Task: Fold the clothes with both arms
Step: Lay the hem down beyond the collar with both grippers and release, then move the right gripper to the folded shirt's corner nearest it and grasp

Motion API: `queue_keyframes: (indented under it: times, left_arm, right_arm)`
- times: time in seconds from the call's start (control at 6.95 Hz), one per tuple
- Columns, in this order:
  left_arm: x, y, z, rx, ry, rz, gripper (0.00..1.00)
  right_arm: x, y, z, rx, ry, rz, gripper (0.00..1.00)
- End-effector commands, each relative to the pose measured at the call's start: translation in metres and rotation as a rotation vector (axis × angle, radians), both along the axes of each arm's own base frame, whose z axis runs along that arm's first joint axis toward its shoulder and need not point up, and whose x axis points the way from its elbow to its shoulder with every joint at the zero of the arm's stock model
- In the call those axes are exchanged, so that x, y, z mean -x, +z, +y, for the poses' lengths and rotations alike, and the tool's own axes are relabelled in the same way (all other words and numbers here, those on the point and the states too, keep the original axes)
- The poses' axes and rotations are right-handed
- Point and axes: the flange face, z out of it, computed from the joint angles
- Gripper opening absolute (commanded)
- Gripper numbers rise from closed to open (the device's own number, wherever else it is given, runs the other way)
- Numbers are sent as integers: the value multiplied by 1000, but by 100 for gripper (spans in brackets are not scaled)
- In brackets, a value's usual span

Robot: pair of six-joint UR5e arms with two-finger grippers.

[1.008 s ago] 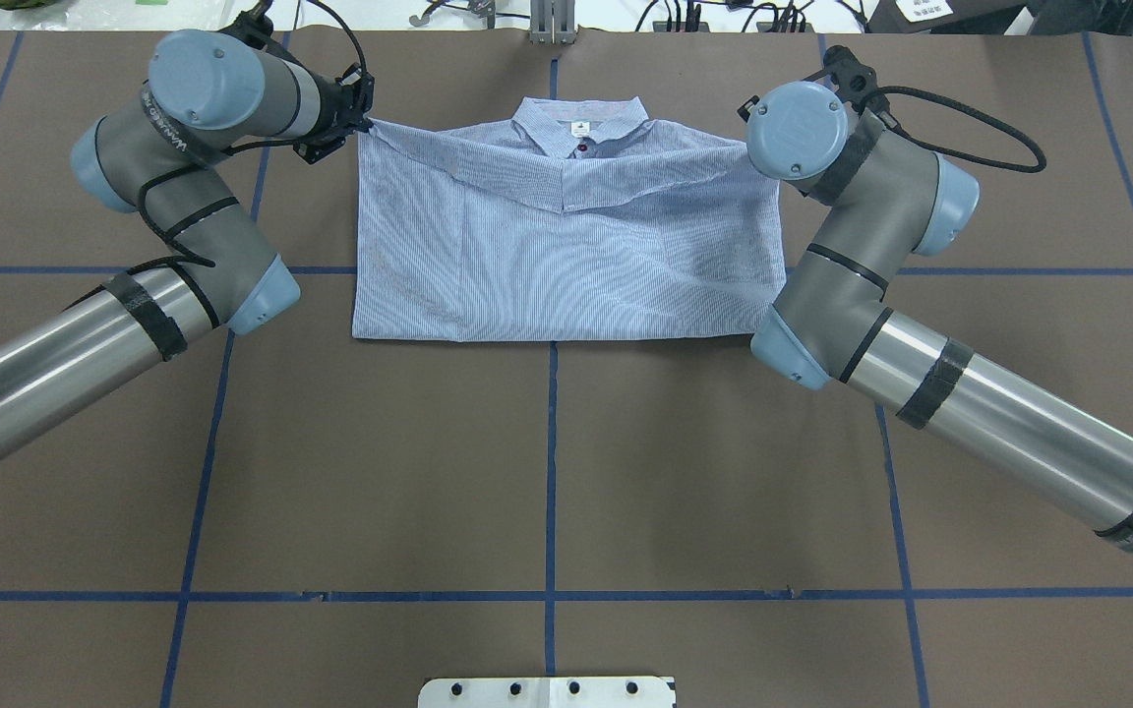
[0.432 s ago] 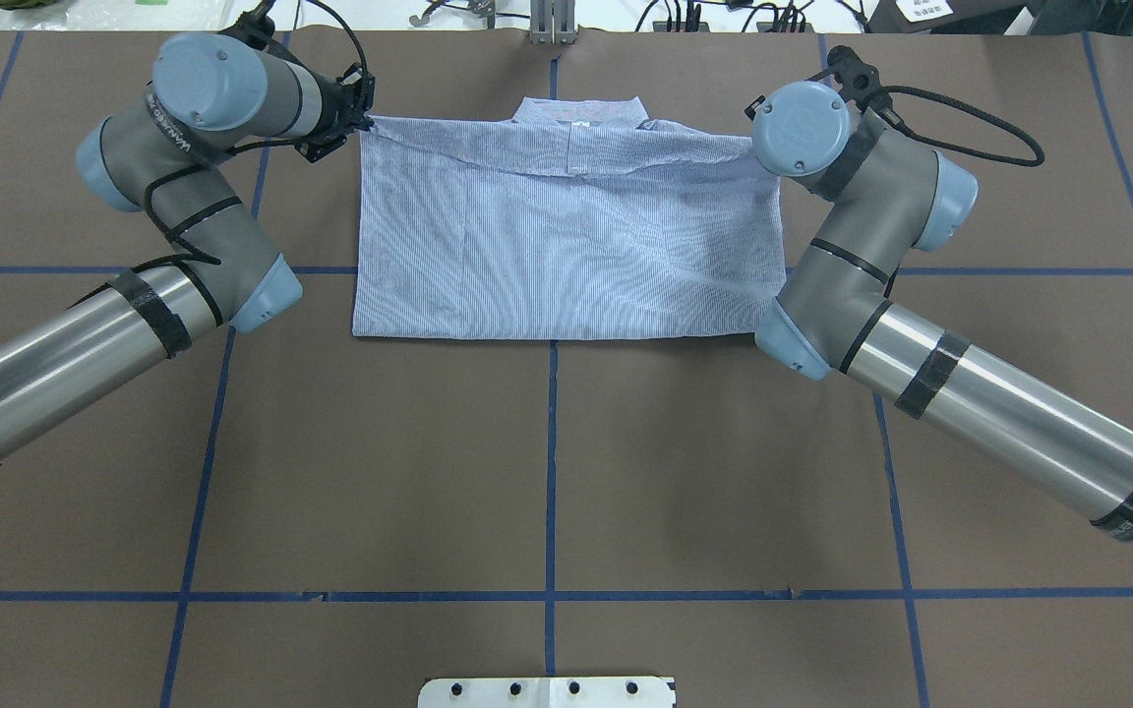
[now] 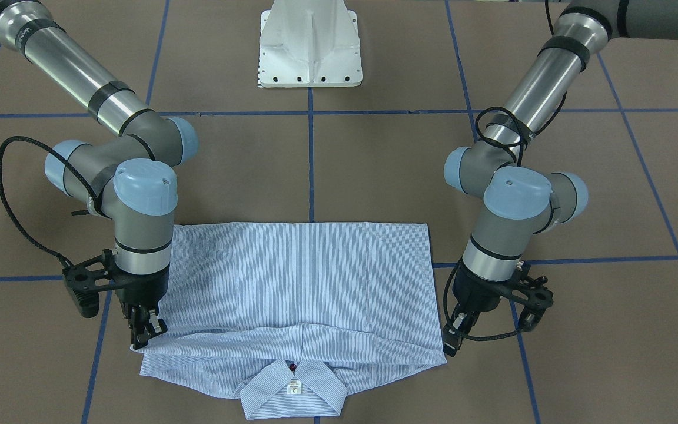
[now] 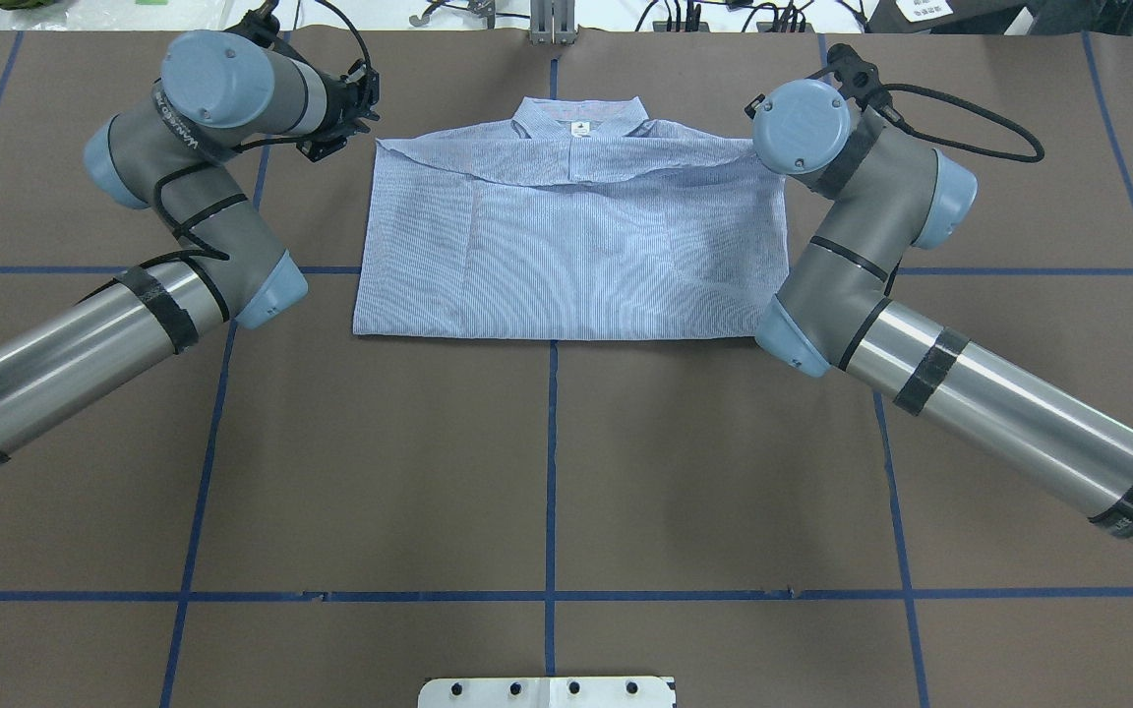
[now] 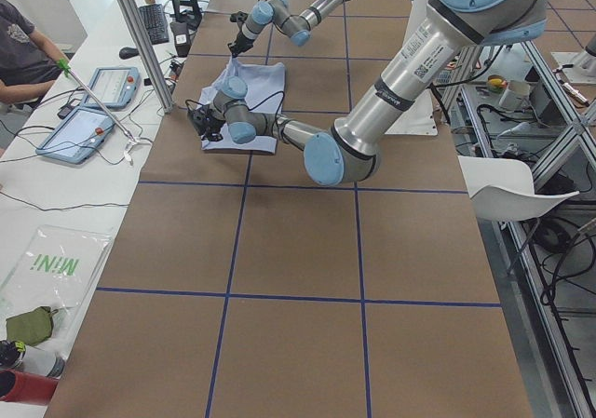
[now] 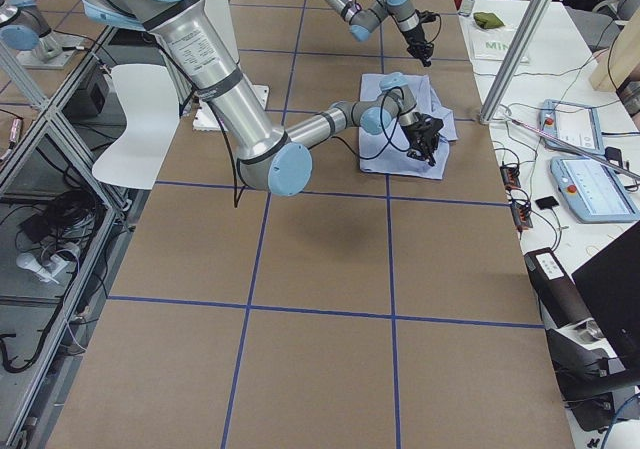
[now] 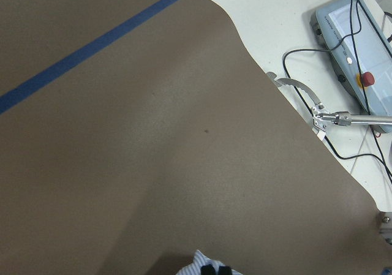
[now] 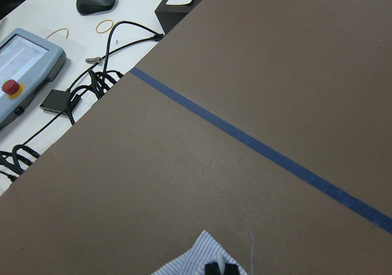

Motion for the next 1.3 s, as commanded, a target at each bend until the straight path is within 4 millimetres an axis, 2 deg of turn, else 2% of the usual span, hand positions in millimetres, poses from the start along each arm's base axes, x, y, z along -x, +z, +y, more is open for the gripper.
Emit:
queue_keyframes:
  times: [0.0,0.14,0.29,0.43,0.58,0.72,0.86,1.01,1.15]
  left_arm:
    - [2,1,-2,-1,-3,1,40]
    - [13,-3,-7,-10,-16,10,40]
    - [20,-11,-3,-30,-18,26,40]
    - [30,-2,10,-43,-12,30,40]
    - [36,2,16,-84,6,17,40]
    - [37,8,18,-98,11,11,40]
    - [39,16,19,-99,15,-2,40]
    - [39,13,21,-106,18,0,40]
    - [40,13,23,-107,18,1,40]
  right_arm:
    - [1,-4,-1,-3,-1,-7,43]
    - [-6,-16,-4,-11,-9,-25,43]
    - [-11,-30,7,-23,-39,-71,49]
    - [-13,-24,44,-39,-72,-91,50]
    - [-25,-29,91,-50,-123,-139,52]
    - [-44,-19,125,3,-184,-207,59]
    - [-57,8,149,48,-192,-219,60]
    - [-49,25,159,69,-212,-204,61]
    - [-38,28,167,76,-230,-200,62]
